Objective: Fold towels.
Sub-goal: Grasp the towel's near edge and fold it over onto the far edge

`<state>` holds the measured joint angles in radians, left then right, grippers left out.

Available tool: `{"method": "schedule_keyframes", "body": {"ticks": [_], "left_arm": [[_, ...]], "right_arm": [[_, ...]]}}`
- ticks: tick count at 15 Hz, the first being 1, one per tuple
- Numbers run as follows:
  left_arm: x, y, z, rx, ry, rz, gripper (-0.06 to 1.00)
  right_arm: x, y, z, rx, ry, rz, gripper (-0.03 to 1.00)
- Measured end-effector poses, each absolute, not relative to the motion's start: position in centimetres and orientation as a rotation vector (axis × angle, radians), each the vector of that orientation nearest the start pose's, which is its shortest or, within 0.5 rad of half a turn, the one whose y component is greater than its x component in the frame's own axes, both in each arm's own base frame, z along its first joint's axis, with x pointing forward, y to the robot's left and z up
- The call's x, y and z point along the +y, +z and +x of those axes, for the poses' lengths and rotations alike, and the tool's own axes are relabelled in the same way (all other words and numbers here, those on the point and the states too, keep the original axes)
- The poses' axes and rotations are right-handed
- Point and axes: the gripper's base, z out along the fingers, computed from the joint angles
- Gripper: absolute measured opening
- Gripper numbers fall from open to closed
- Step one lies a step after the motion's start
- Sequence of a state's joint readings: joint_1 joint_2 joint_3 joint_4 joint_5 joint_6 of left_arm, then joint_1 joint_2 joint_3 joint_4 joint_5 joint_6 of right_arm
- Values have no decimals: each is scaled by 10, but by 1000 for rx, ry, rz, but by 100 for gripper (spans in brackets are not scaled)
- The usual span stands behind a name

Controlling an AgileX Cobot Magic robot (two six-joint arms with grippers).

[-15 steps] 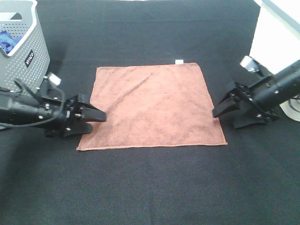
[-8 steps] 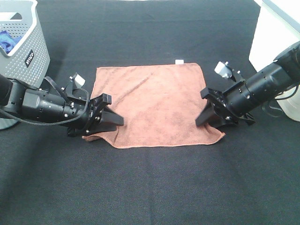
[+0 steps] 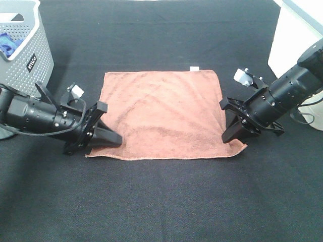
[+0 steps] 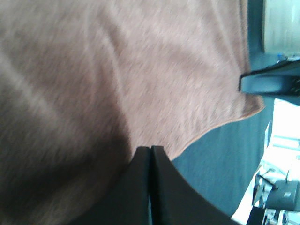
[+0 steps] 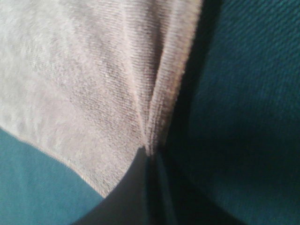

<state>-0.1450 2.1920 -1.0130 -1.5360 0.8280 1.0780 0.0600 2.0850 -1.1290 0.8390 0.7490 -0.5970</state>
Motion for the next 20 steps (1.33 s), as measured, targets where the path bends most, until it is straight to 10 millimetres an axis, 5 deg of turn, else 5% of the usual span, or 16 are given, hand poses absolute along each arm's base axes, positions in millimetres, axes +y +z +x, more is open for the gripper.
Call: {"method": "schedule_keyframes", "body": {"ticks": [5, 6, 7, 8, 11, 17, 20], "left_arm": [[-115, 67, 344, 2734, -1242, -191, 5], [-112, 66, 347, 2752, -1190, -225, 17], [-112, 67, 349, 2752, -1176, -231, 43], [-112, 67, 349, 2752, -1176, -231, 43], [-114, 78, 361, 2720, -1180, -157, 70], [-109, 90, 365, 2838, -1041, -94, 72], [-97, 108, 365, 2867, -811, -72, 71]], "right_arm": [[67, 97, 359, 2930, 803, -29, 0], [67, 97, 359, 2930, 803, -30, 0], [67, 97, 359, 2930, 803, -30, 0], [67, 97, 359, 2930, 803, -30, 0], [67, 97, 359, 2930, 802, -32, 0], [68, 97, 359, 2932, 799, -38, 0], [68, 97, 359, 2933, 796, -41, 0]]}}
